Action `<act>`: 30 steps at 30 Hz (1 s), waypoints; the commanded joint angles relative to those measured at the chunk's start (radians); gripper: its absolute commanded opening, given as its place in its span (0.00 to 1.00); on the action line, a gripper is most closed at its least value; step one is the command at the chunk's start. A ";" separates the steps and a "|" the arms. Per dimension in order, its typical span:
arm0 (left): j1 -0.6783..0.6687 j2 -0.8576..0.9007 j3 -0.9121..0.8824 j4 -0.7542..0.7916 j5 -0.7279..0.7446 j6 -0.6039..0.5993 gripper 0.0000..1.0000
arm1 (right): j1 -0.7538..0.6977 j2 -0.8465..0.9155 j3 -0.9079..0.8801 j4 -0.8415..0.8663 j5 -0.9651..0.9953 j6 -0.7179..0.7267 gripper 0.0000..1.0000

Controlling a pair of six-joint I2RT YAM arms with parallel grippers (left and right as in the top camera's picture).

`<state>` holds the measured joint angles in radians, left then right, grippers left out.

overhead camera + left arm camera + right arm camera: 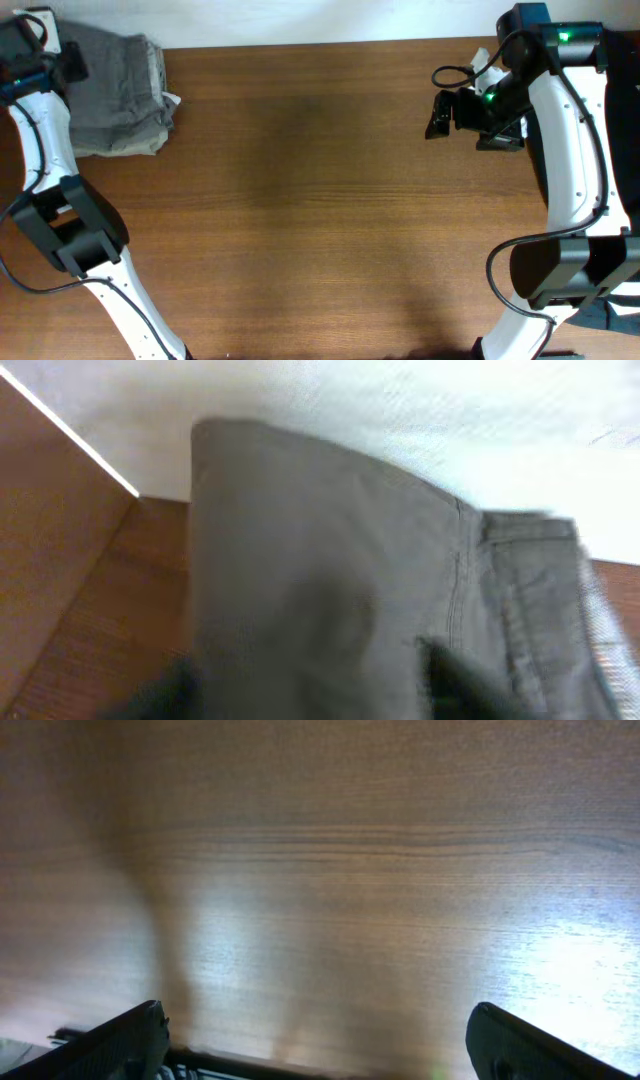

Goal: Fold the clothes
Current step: 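Carry the folded shorts to the top-left and place them on the beige garment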

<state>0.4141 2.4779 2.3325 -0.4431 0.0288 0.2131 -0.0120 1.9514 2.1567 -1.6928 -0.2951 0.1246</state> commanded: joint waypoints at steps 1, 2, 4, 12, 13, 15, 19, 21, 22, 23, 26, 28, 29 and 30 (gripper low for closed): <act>0.034 0.020 0.027 0.011 -0.003 0.002 0.99 | 0.006 -0.015 -0.003 -0.006 0.016 0.015 0.99; 0.041 0.018 0.027 0.014 -0.003 0.002 0.99 | 0.006 -0.015 -0.003 -0.006 0.016 0.015 0.99; 0.043 0.002 0.029 0.012 0.001 -0.002 0.99 | 0.006 -0.015 -0.003 -0.006 0.016 0.014 0.99; 0.010 -0.076 0.026 -0.103 0.409 -0.088 0.40 | 0.006 -0.015 -0.003 0.003 0.019 0.014 0.99; -0.004 -0.061 0.024 -0.141 0.392 -0.088 0.22 | 0.006 -0.015 -0.003 0.002 0.019 0.014 0.99; -0.026 -0.026 0.024 -0.171 0.356 -0.088 0.10 | 0.006 -0.015 -0.003 -0.002 0.019 0.014 0.99; -0.063 0.061 0.024 -0.230 0.341 -0.089 0.09 | 0.006 -0.015 -0.003 -0.006 0.019 0.014 0.99; -0.078 0.095 0.024 -0.321 0.342 -0.089 0.09 | 0.006 -0.015 -0.003 -0.006 0.019 0.014 0.99; -0.087 0.109 0.024 -0.381 0.341 -0.088 0.09 | 0.006 -0.015 -0.003 -0.006 0.019 0.014 0.99; -0.093 0.121 0.024 -0.437 0.341 -0.088 0.07 | 0.006 -0.015 -0.003 -0.006 0.019 0.014 0.99; -0.098 0.137 0.024 -0.569 0.341 -0.088 0.00 | 0.006 -0.015 -0.003 -0.006 0.019 0.013 0.99; -0.098 0.139 0.024 -0.654 0.342 -0.089 0.00 | 0.006 -0.015 -0.003 -0.005 0.019 0.013 0.99; -0.098 0.136 0.025 -0.679 0.344 -0.089 0.00 | 0.006 -0.015 -0.003 -0.002 0.019 0.013 0.99; -0.098 0.122 0.025 -0.726 0.353 -0.088 0.00 | 0.006 -0.015 -0.003 0.003 0.019 0.013 0.99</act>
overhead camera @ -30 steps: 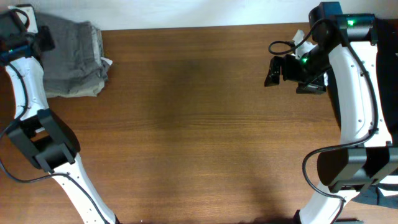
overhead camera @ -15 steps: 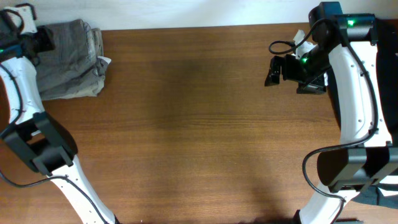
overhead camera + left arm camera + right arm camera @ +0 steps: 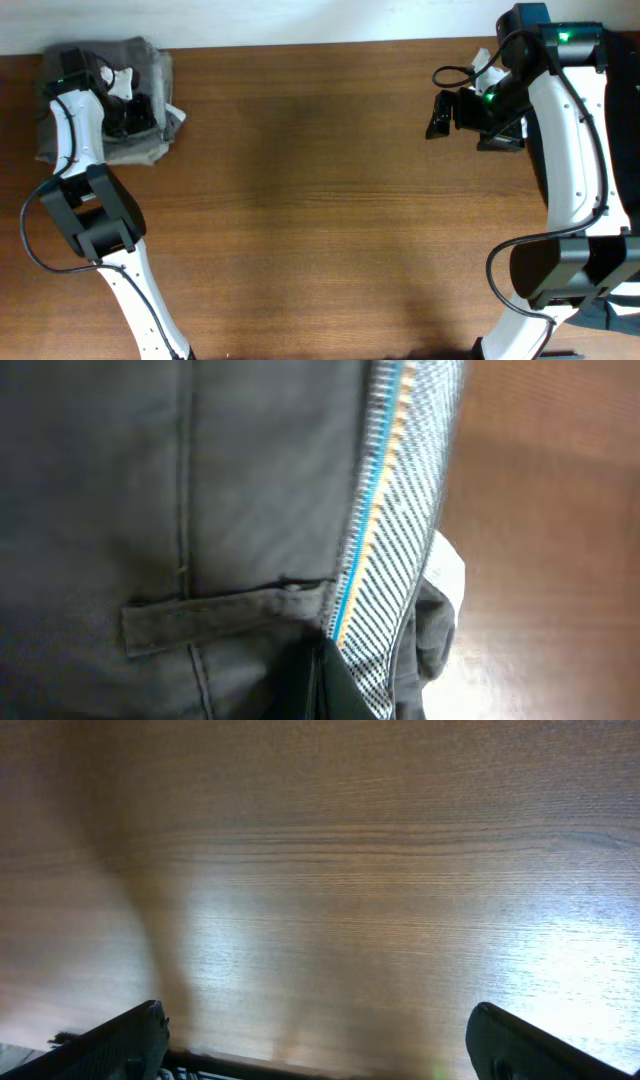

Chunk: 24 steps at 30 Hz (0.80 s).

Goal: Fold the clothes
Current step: 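Carry the folded shorts to the top-left and place them on the beige garment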

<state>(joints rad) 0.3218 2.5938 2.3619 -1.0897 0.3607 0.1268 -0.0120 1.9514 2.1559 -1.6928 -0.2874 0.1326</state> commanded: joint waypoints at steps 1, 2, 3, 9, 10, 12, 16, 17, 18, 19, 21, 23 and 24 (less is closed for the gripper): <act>-0.006 -0.012 -0.005 -0.095 0.021 -0.002 0.00 | 0.006 -0.015 -0.002 0.009 0.012 0.005 0.99; -0.006 -0.030 -0.005 -0.098 0.021 -0.002 0.00 | 0.006 -0.015 -0.002 0.011 0.012 0.006 0.99; -0.006 -0.050 -0.005 -0.095 0.021 -0.002 0.00 | 0.006 -0.015 -0.002 0.015 0.012 0.006 0.99; 0.008 -0.164 -0.004 0.043 0.017 -0.079 0.19 | 0.006 -0.015 -0.002 0.024 0.012 0.005 0.99; 0.020 -0.166 -0.004 0.095 0.015 -0.121 0.12 | 0.006 -0.015 -0.002 0.024 0.012 0.005 0.99; 0.041 -0.165 -0.004 0.130 -0.059 -0.198 0.01 | 0.006 -0.015 -0.002 0.021 0.012 0.005 0.99; 0.115 -0.164 -0.005 0.131 -0.264 -0.217 0.01 | 0.006 -0.015 -0.003 0.021 0.012 0.005 0.99; 0.133 -0.161 -0.005 0.131 -0.261 -0.201 0.01 | 0.006 -0.015 -0.003 0.023 0.012 0.005 0.99; 0.142 -0.155 -0.005 0.131 -0.261 -0.201 0.01 | 0.006 -0.015 -0.003 0.025 0.012 0.006 0.98; 0.146 -0.145 -0.005 0.132 -0.261 -0.201 0.01 | 0.006 -0.015 -0.003 0.025 0.012 0.006 0.99; 0.151 -0.104 -0.005 0.129 -0.268 -0.201 0.01 | 0.006 -0.015 -0.003 0.022 0.011 0.006 0.99; 0.154 -0.037 -0.005 0.112 -0.280 -0.201 0.11 | 0.006 -0.015 -0.003 0.011 0.012 0.006 0.99; 0.156 -0.012 -0.005 0.106 -0.280 -0.201 0.13 | 0.006 -0.015 -0.003 0.007 0.012 0.006 0.99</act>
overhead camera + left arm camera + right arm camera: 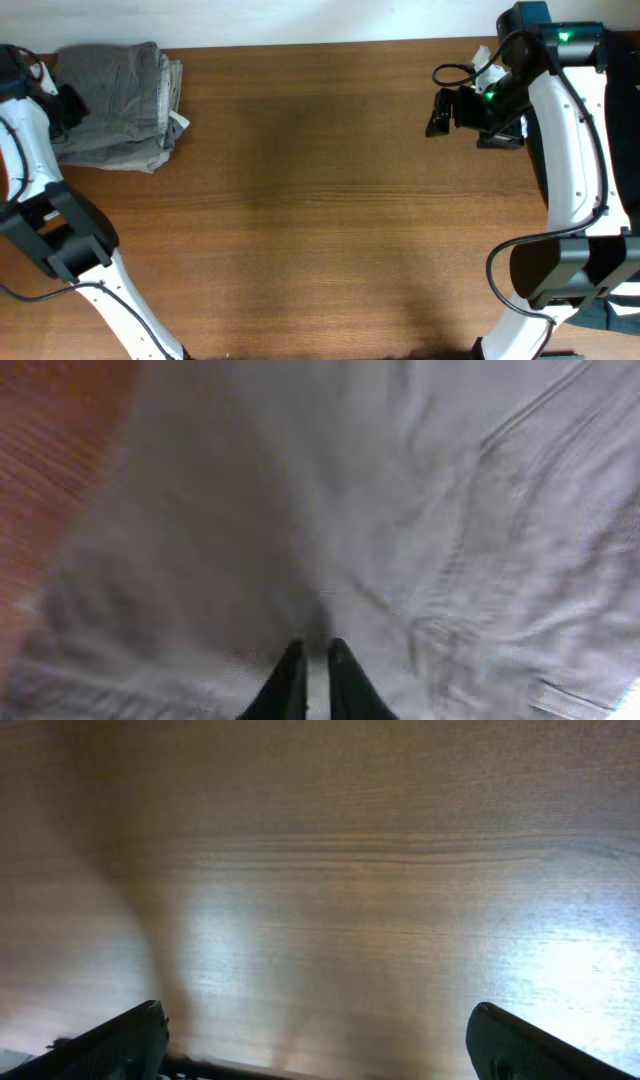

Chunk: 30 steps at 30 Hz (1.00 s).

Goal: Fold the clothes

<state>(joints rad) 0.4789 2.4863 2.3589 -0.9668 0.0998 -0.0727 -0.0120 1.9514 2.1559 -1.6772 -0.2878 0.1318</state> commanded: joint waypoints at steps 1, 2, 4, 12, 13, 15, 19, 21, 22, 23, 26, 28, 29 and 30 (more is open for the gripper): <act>0.000 0.102 -0.002 -0.021 -0.019 -0.002 0.15 | 0.006 -0.015 -0.003 -0.012 0.013 0.006 0.99; 0.000 0.101 -0.002 -0.022 -0.019 -0.002 0.15 | 0.006 -0.015 -0.003 -0.012 0.013 0.006 0.99; 0.000 0.081 0.005 -0.045 -0.019 -0.002 0.15 | 0.006 -0.015 -0.003 -0.010 0.012 0.006 0.99; 0.000 -0.187 0.013 -0.167 0.128 -0.018 0.37 | 0.006 -0.016 -0.002 0.028 0.007 0.045 0.99; 0.000 -0.243 0.013 -0.183 0.190 -0.018 0.49 | 0.006 -0.023 -0.002 0.032 0.004 0.045 0.99; 0.000 -0.368 0.013 -0.239 0.339 -0.014 0.78 | 0.011 -0.053 -0.002 0.032 0.005 0.045 0.99; -0.032 -0.584 0.013 -0.365 0.420 0.077 0.93 | 0.064 -0.209 -0.002 0.024 0.018 0.040 1.00; -0.077 -0.678 0.013 -0.473 0.417 0.172 0.96 | 0.109 -0.295 -0.002 0.011 0.084 0.042 1.00; -0.100 -0.718 0.013 -0.519 0.417 0.181 0.96 | 0.143 -0.343 -0.002 0.003 0.137 0.067 0.99; -0.124 -0.750 0.013 -0.550 0.417 0.185 0.96 | 0.178 -0.388 -0.002 -0.004 0.200 0.112 0.99; -0.195 -0.839 -0.005 -0.570 0.420 0.214 0.96 | 0.262 -0.489 -0.006 -0.021 0.240 0.121 0.99; -0.227 -0.915 -0.055 -0.561 0.420 0.214 0.97 | 0.304 -0.551 -0.039 -0.021 0.240 0.122 0.99; -0.235 -0.949 -0.089 -0.549 0.420 0.214 0.97 | 0.311 -0.567 -0.058 -0.021 0.242 0.129 0.99; -0.244 -1.022 -0.180 -0.504 0.420 0.213 0.97 | 0.321 -0.613 -0.118 -0.016 0.260 0.162 0.99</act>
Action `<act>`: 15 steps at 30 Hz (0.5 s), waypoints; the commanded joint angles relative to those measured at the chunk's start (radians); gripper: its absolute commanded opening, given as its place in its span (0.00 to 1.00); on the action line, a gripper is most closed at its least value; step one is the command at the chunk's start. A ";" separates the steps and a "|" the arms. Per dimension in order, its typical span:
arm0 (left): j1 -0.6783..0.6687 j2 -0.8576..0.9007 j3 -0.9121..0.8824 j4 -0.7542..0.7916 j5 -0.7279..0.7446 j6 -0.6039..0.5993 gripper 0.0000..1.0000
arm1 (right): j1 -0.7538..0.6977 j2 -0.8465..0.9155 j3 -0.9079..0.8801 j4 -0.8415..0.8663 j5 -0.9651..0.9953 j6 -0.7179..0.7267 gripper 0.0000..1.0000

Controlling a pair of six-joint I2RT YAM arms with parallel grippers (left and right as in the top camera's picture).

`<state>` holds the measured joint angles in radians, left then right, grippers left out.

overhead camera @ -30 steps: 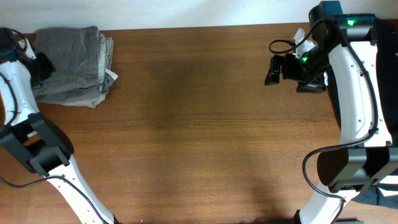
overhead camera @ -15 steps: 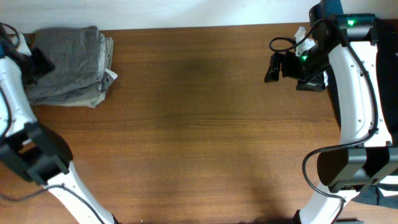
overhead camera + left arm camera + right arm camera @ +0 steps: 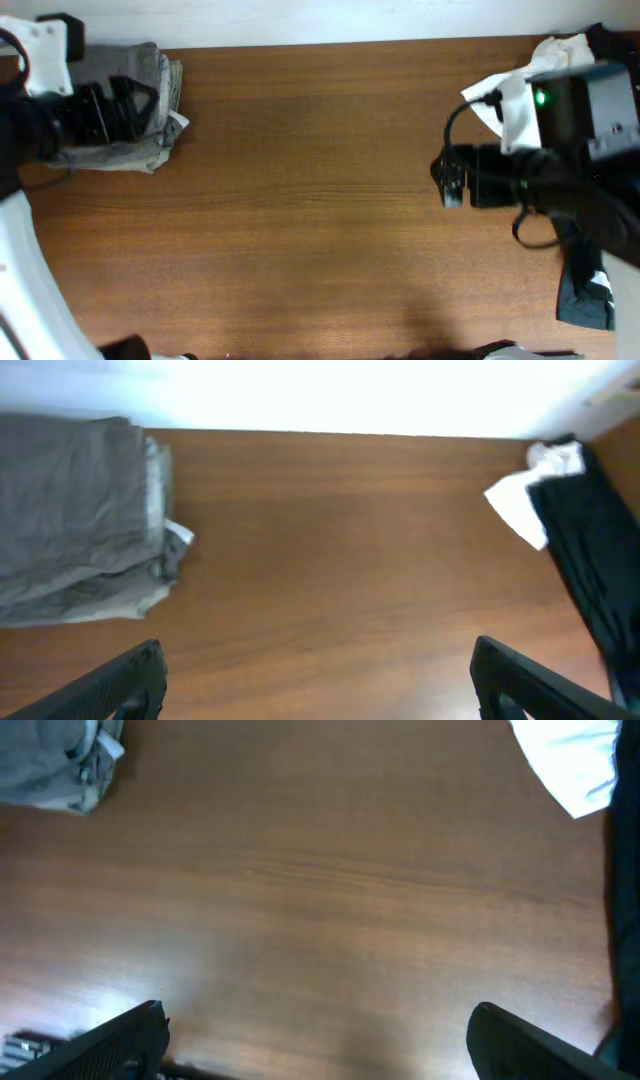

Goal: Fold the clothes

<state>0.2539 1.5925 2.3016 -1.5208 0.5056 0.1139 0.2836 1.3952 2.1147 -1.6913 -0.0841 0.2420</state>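
Note:
The grey trousers (image 3: 150, 62) lie folded in a stack at the table's back left corner; they also show as grey trousers (image 3: 70, 510) in the left wrist view and grey trousers (image 3: 50, 760) in the right wrist view. My left gripper (image 3: 128, 100) hangs high over the stack's right part, and the left gripper (image 3: 315, 652) is open and empty. My right gripper (image 3: 450, 182) hovers high over the right half of the table, and the right gripper (image 3: 317, 1012) is open with nothing in it.
A white cloth (image 3: 560, 48) lies at the back right corner, also seen as white cloth (image 3: 520, 500). A dark garment (image 3: 585, 290) hangs at the right edge, seen as dark garment (image 3: 590, 550). Brown table (image 3: 300, 200) spreads between the two arms.
My left gripper was shut against the trousers at their left edge; now it is open and raised high over them. The right arm has come forward from the back right and also sits higher.
My left gripper was at the far-left end of the folded trousers, then on top of them at the waistband, then shut against the fabric at the left edge. The right gripper stayed open at the back right. Now both grippers are open, high above the table.

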 commanded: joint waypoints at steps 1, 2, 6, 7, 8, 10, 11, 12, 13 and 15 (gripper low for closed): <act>-0.024 -0.211 -0.230 0.108 0.021 0.021 0.98 | 0.026 -0.103 -0.149 0.024 0.063 0.068 0.99; -0.025 -0.284 -0.332 0.166 0.044 0.015 0.98 | 0.026 -0.145 -0.216 0.070 0.063 0.077 0.99; -0.025 -0.644 -0.849 0.527 0.082 -0.020 0.99 | 0.026 -0.373 -0.550 0.357 0.064 0.085 0.99; -0.025 -0.740 -0.995 0.658 0.082 -0.072 0.99 | 0.026 -0.464 -0.680 0.483 0.075 0.085 0.99; -0.025 -0.838 -1.129 0.789 0.082 -0.128 0.99 | 0.026 -0.549 -0.802 0.597 0.103 0.085 0.99; -0.025 -0.933 -1.290 0.943 0.077 -0.154 0.99 | 0.026 -0.674 -0.988 0.755 0.164 0.093 0.99; -0.025 -0.963 -1.358 1.001 0.059 -0.154 0.99 | 0.024 -0.724 -1.071 0.826 0.195 0.092 0.99; -0.025 -0.975 -1.414 1.040 0.039 -0.154 0.99 | 0.024 -0.767 -1.154 0.888 0.222 0.092 0.99; -0.025 -0.972 -1.453 1.073 0.029 -0.151 0.99 | 0.024 -0.787 -1.216 0.922 0.242 0.092 0.99; -0.025 -0.948 -1.498 1.118 0.024 -0.151 0.99 | 0.024 -0.781 -1.272 0.945 0.246 0.092 0.99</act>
<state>0.2291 0.6250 0.8513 -0.4355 0.5518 -0.0204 0.3031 0.6113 0.9062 -0.7692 0.1051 0.3222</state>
